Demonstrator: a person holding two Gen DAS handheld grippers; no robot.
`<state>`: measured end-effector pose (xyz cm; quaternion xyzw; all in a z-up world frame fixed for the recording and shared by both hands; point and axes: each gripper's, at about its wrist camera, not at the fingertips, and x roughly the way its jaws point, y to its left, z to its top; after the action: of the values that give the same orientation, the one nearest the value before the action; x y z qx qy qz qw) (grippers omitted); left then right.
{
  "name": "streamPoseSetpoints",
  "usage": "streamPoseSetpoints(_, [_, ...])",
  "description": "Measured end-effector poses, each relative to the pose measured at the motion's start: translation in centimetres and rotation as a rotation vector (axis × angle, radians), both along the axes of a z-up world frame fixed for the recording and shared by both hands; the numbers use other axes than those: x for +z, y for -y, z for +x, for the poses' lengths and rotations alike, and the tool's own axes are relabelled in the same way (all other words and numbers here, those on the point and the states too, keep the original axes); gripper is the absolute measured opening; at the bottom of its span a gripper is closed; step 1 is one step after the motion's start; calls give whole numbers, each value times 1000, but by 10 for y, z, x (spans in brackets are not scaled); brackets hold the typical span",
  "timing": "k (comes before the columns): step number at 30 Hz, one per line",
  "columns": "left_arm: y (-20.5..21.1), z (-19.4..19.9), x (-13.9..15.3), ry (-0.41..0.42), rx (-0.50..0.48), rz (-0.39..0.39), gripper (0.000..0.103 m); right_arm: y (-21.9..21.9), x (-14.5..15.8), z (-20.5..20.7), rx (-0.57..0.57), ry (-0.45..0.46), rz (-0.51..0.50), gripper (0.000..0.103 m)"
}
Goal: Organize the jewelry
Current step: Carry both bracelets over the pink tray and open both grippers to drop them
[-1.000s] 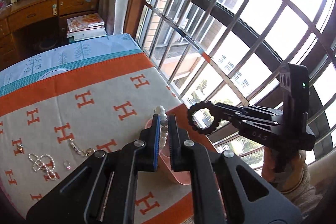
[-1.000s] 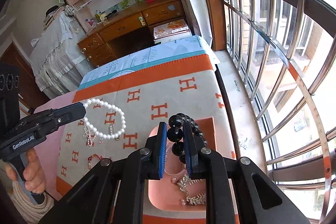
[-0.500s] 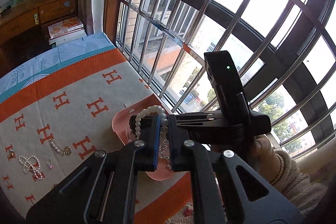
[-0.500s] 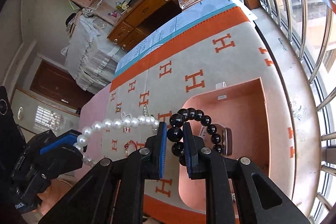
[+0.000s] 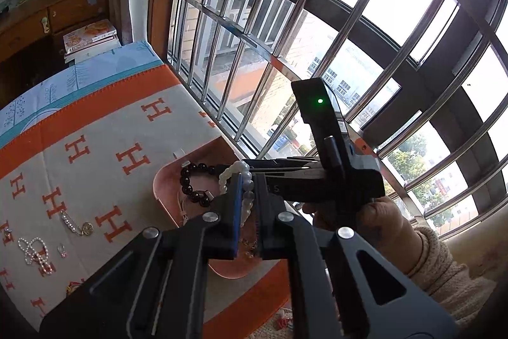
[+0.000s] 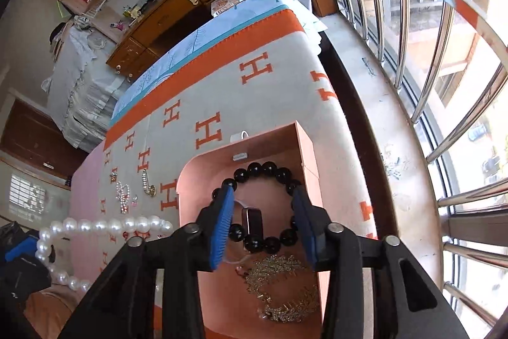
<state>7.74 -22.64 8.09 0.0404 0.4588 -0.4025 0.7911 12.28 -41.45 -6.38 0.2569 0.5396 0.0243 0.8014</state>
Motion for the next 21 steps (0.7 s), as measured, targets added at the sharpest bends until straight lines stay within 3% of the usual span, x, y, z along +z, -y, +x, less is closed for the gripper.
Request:
streamPoseSetpoints(9, [21, 14, -32, -48, 1, 39, 5, 19, 28, -36, -58, 71, -110, 46])
streamPoseSetpoints(13, [34, 26, -51, -33, 5, 65, 5, 17, 44, -46, -69, 95, -155, 46])
streamPoseSetpoints(21, [30, 52, -99, -82, 68, 205, 6, -2, 68, -61, -51, 126, -210, 46])
